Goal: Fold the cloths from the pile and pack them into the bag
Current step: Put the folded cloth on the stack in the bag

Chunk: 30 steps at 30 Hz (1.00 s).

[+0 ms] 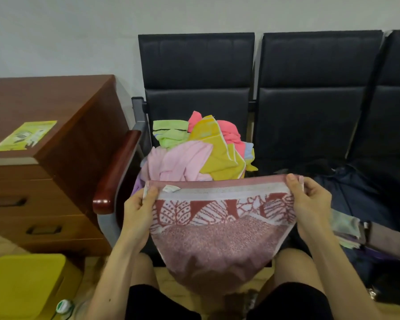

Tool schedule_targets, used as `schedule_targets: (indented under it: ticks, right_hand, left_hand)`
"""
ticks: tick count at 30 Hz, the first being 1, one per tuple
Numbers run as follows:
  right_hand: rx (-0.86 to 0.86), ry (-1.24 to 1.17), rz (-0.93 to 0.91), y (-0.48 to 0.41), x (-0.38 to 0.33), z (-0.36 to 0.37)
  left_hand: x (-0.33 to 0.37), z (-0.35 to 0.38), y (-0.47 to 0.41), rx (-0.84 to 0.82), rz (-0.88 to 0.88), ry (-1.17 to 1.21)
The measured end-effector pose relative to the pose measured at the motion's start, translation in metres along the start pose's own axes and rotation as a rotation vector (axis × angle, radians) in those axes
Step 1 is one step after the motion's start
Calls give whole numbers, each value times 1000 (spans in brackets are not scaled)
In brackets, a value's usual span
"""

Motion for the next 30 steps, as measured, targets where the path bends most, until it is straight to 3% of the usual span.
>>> schedule_targets:
  ticks: [9, 16, 21, 30]
  right_hand:
    - [-48, 114, -61, 48, 5, 20]
    - [-208, 109, 20, 83, 17, 51]
    - [-258, 146, 18, 95, 22, 60]
    - [-280, 126, 37, 93, 13, 65]
  left_hand:
    - [2, 15, 20, 18, 101, -105]
    - [14, 66, 51, -156, 282, -171]
    - [22, 83, 60, -208, 309, -223]
    - [29, 82, 63, -194, 460, -396]
Point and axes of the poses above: each hand's wrist, its own y-axis away from the middle knuckle, its own z-axis out of the palm, x = y × z, the point moved 3 cm from there along -y, towards the middle knuckle, and after that the axes turned 13 degrees about -y, right-handed, at the moved point
